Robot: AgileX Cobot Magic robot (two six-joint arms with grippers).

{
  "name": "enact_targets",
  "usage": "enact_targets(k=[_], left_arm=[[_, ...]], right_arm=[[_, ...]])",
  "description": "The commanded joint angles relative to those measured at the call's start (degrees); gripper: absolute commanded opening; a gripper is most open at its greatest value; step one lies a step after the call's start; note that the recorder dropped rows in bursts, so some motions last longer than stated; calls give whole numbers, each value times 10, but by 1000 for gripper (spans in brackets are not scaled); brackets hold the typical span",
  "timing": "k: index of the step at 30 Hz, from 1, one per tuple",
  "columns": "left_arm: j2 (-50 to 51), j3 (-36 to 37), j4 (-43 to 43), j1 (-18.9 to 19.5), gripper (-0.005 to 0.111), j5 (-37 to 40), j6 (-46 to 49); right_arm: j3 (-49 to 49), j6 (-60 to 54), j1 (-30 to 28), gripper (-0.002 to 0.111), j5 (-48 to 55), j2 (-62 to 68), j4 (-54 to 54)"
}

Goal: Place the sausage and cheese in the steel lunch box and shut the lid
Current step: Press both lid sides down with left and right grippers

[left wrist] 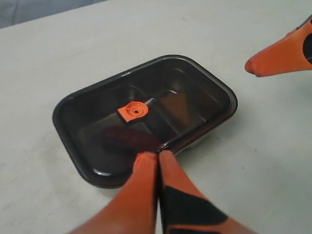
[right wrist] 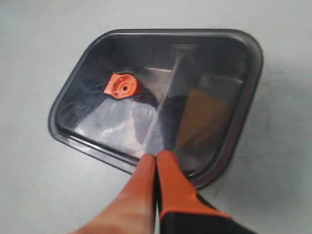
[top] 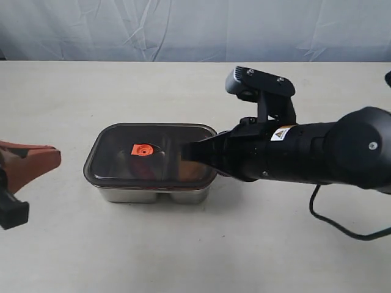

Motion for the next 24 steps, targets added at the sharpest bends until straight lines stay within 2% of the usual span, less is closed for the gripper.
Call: enact_targets(k=[1, 6, 13, 19, 24], left_arm=[[118, -19, -114, -3, 0, 25, 122], [228, -32, -170, -3, 0, 55, 196], [311, -57, -212, -4, 0, 87, 252], [376, -61, -210, -49, 0, -15, 255], [442, -67, -211, -66, 0, -16, 266]], right_arm=[[-6, -14, -19, 0, 17, 3, -48], [-42, -17, -19, 0, 59, 48, -81], [-95, -17, -16, 0, 87, 129, -96], [-97, -17, -16, 0, 79, 173, -99], [-98, -17, -16, 0, 74, 189, -99]])
